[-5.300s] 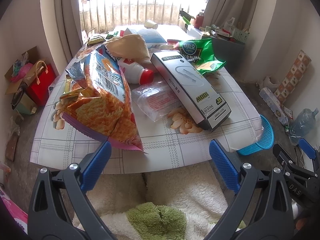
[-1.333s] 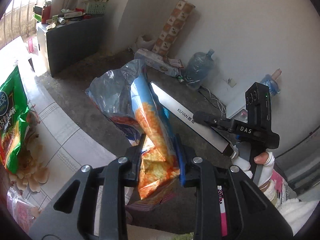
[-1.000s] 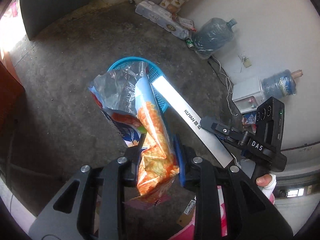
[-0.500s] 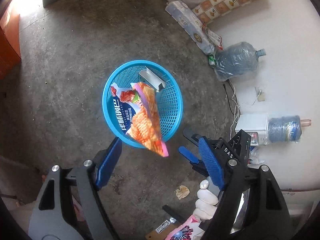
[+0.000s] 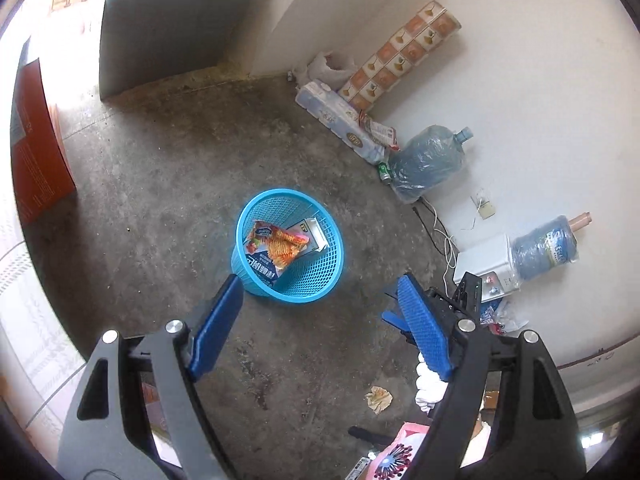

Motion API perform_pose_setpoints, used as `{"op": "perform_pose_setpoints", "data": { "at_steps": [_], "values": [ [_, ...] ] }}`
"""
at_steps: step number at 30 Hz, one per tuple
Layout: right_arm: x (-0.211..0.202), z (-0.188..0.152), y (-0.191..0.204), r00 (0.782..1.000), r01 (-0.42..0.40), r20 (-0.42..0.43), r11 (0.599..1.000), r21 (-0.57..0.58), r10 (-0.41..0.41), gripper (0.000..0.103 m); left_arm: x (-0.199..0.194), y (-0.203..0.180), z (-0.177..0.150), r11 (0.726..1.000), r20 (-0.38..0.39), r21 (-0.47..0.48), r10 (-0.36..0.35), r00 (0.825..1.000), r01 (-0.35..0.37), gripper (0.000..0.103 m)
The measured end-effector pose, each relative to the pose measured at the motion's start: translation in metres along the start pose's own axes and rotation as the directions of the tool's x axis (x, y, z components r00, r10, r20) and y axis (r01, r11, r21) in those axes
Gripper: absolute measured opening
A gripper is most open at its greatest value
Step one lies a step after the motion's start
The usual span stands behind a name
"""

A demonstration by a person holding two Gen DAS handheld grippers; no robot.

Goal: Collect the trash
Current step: 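Move both tools back over the table toward the Enaak packet, then grasp the yellow Enaak packet with the left tool while the right tool grasps the plastic bag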

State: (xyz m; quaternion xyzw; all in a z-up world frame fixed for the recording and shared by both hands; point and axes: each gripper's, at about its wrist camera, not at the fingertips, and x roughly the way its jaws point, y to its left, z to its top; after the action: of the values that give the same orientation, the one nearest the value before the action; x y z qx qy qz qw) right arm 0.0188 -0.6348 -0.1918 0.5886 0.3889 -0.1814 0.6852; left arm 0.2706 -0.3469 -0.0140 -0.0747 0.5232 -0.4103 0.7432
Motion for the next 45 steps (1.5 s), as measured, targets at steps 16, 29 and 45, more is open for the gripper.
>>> {"op": "perform_pose_setpoints", "data": {
  "at_steps": [16, 29, 45],
  "values": [
    [-0.056, -0.24, 0.229, 0.983, 0.148, 0.181, 0.559, -0.816, 0.005, 0.097, -0.243, 0.047, -0.178, 0.978, 0.476, 0.018, 0.176, 0.862, -0.21, 0.094],
    [0.029, -0.409, 0.321, 0.938, -0.293, -0.345, 0.459, -0.838, -0.03, 0.096, -0.393, 0.234, -0.3, 0.761, 0.462, -0.548, 0.62, 0.634, -0.346, 0.094],
    [0.112, -0.442, 0.348, 0.945, -0.141, -0.252, 0.435, -0.89, -0.209, 0.065, -0.382, 0.338, -0.281, 0.568, 0.157, -0.561, 0.788, 0.596, -0.603, 0.059]
  ]
}}
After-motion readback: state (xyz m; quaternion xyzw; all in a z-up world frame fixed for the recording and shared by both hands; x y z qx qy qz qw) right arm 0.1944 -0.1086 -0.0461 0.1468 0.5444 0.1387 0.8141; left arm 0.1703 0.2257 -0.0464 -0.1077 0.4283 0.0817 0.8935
